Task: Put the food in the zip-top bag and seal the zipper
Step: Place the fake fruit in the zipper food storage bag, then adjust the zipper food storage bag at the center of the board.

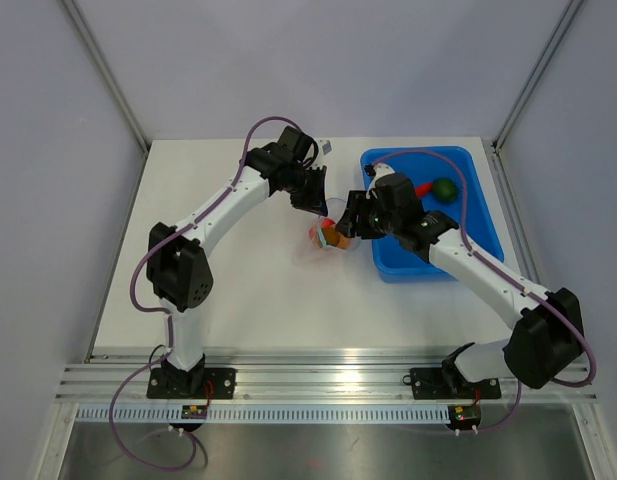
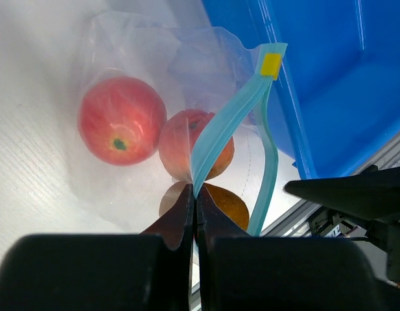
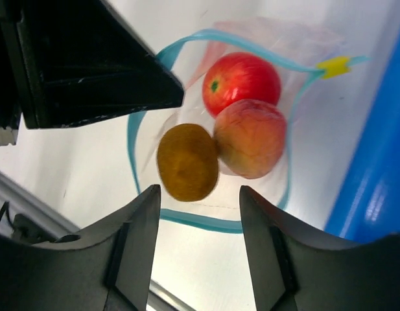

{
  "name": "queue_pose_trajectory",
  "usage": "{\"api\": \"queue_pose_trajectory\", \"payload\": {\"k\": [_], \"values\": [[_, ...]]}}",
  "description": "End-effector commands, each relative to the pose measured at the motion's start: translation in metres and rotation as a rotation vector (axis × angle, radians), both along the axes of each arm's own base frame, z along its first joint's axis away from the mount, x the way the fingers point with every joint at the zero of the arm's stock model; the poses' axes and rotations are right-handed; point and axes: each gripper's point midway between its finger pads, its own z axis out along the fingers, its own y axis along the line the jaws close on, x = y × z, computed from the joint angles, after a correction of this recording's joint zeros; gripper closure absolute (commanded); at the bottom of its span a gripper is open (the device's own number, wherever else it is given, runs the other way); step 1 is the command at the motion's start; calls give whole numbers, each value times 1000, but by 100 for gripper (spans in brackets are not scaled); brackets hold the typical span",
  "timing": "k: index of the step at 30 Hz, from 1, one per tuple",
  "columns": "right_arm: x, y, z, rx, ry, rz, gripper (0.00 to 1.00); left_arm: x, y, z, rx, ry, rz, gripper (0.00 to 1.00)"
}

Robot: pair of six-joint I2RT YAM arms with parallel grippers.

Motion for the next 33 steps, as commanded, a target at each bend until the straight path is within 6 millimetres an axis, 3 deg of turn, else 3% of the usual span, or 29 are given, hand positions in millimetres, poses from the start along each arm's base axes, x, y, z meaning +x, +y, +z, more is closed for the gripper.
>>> {"api": "queue_pose_trajectory", "payload": {"k": [1, 5, 10, 16, 19, 26, 29, 30, 31, 33], "values": [[20, -39, 20, -52, -76, -193, 42, 2, -9, 15, -53, -42, -26, 100], [26, -58, -4, -98, 51, -245, 39, 1, -7, 16, -50, -47, -26, 100], [23, -52, -28, -119, 139, -222, 36, 0, -5, 17, -49, -48, -21, 100], [26, -43, -27, -80, 139, -197, 51, -2, -2, 30, -69, -70, -20, 100], [30, -39, -28, -79, 140, -188, 65, -4, 1, 41, -89, -83, -23, 100], [37, -27, -27, -65, 145, -143, 62, -7, 8, 65, -127, -119, -18, 100], [39, -25, -26, -55, 142, -146, 76, -8, 12, 72, -137, -131, -15, 100], [39, -24, -24, -49, 136, -147, 91, -8, 13, 72, -135, -134, -14, 100], [39, -23, -19, -42, 125, -148, 97, -8, 15, 72, -132, -132, -12, 100], [42, -23, -7, -30, 105, -148, 100, -7, 18, 69, -115, -139, -6, 100]]}}
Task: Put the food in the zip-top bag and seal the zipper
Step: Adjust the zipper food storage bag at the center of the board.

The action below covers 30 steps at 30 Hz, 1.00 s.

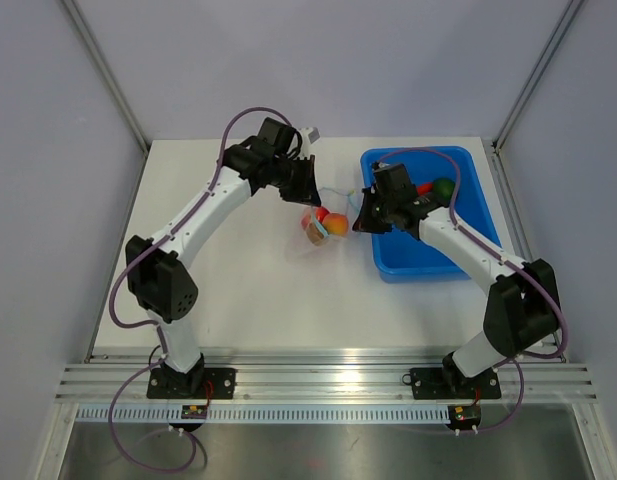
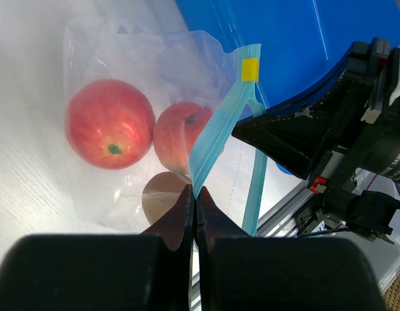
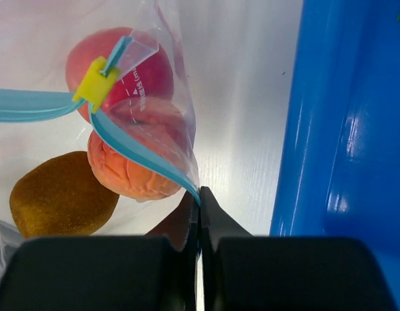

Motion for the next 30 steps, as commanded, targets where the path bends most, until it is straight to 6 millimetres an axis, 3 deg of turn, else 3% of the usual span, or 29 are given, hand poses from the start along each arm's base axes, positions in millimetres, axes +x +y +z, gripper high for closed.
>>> {"api": "queue_pose_trajectory", "payload": {"k": [1, 5, 6, 8, 12, 14, 15, 19, 25, 30], "values": [[11, 12, 45, 69, -96, 20, 100, 2, 7, 15, -8, -68, 7, 100], [6, 26, 90, 153, -157, 62, 100, 5, 28, -32, 127, -22, 77, 100], [2, 32, 92, 158, -159, 78, 100, 5, 30, -41, 141, -8, 81, 100], [5, 34, 78, 125, -131, 76, 100, 2, 30, -52, 145, 14, 84, 100], [9, 28, 22, 11, 9, 52, 100, 4, 33, -43, 148, -7, 99, 100], [7, 32, 24, 35, 17, 67, 100, 4, 37, -27, 152, -43, 102, 100], [8, 36, 36, 66, -22, 69, 100, 5, 39, -21, 152, -61, 106, 100], [12, 31, 52, 67, -75, 47, 100, 2, 43, 2, 144, -109, 102, 100], [16, 23, 11, -17, -14, 37, 100, 0, 46, -27, 176, -58, 115, 100], [12, 25, 3, -10, 5, 42, 100, -4, 44, -33, 163, -47, 102, 100]]}}
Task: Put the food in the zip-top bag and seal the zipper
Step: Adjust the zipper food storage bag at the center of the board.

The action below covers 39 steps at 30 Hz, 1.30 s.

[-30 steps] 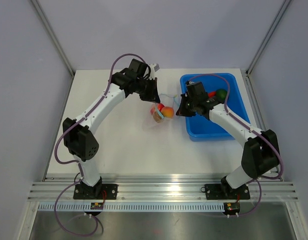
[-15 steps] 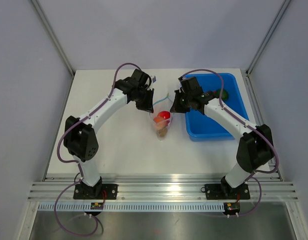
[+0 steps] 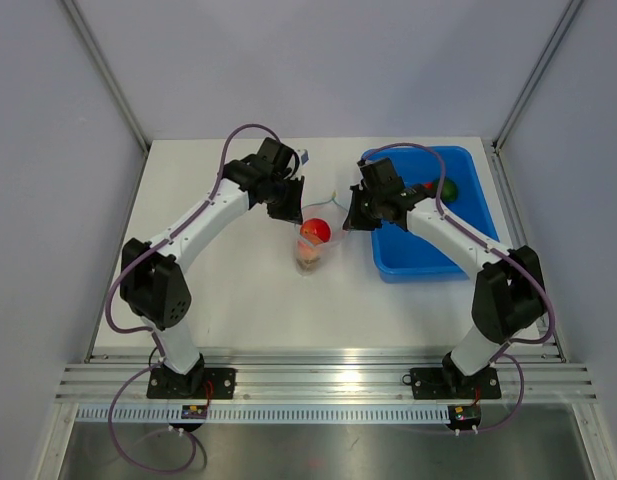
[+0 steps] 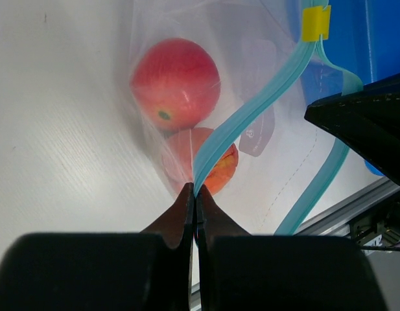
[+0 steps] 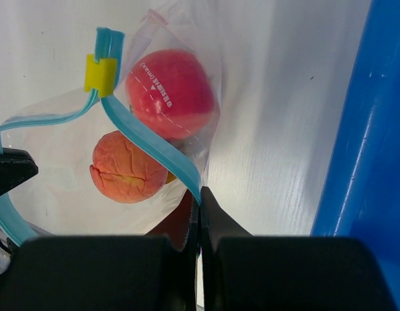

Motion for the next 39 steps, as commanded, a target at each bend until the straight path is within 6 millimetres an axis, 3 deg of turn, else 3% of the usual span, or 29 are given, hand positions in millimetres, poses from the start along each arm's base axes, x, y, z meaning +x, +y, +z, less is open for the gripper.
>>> {"api": "queue_pose_trajectory", "payload": {"k": [1, 4, 8, 15, 17, 19, 25, 32, 39], "values": [[3, 2, 2, 5, -21, 3, 100, 5, 0, 11, -29, -63, -5, 100], [4, 3, 8, 13, -39, 5, 100, 6, -6, 10, -57, -70, -22, 100], [4, 2, 7, 4, -29, 4, 100, 3, -14, 15, -106, -69, -46, 87], [4, 4, 6, 13, -24, -1, 100, 0, -17, 28, -132, -90, -70, 84], [5, 4, 7, 16, -24, -4, 100, 0, -19, 27, -135, -86, -79, 74], [4, 4, 5, 17, -19, -6, 100, -1, -21, 27, -143, -81, -92, 72], [6, 6, 9, 25, -23, -4, 100, -3, -27, 33, -159, -87, -115, 76], [6, 7, 11, 29, -28, -1, 100, -4, -30, 30, -154, -78, -116, 100], [4, 5, 15, 31, -41, 7, 94, -3, -24, 43, -148, -100, -136, 100]]}}
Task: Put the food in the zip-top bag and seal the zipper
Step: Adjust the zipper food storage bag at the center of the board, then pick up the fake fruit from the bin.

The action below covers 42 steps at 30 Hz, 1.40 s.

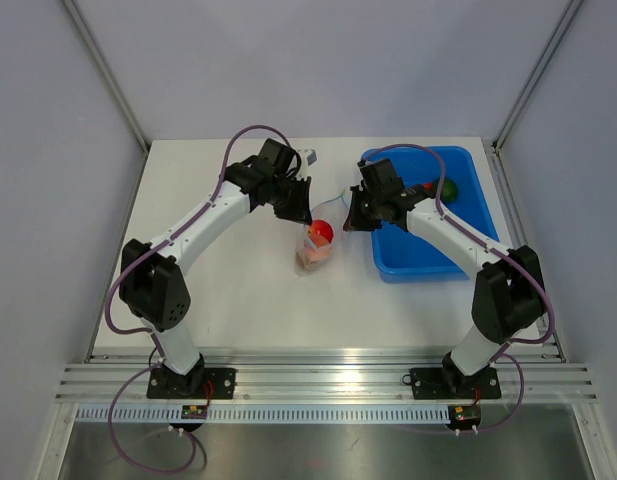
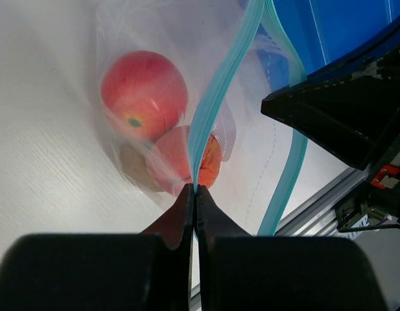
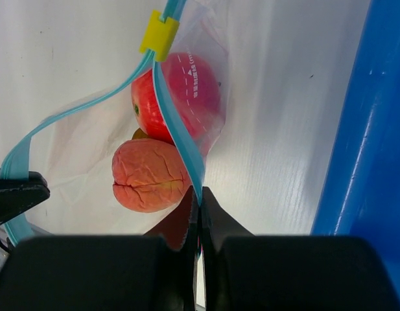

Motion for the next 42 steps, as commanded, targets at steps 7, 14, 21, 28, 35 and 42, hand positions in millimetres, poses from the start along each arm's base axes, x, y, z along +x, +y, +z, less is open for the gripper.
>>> {"api": "queue_pose_trajectory", "payload": {"k": [7, 14, 21, 28, 35, 42], "values": [[6, 6, 21, 29, -57, 11, 97, 6, -1, 46, -85, -77, -37, 100], [8, 4, 38, 31, -91, 11, 67, 9, -1, 30, -46, -36, -9, 100], [9, 0, 58, 26, -132, 9, 45, 13, 3, 26, -16, -38, 12, 100], [9, -10, 84, 18, -185, -22, 39, 15, 3, 27, -10, -41, 29, 100], [47, -115, 96, 6, -252, -335, 39, 21, 5, 28, -6, -47, 70, 100], [72, -195, 63, -33, -194, -560, 26, 23, 5, 27, 0, -53, 69, 100]]}}
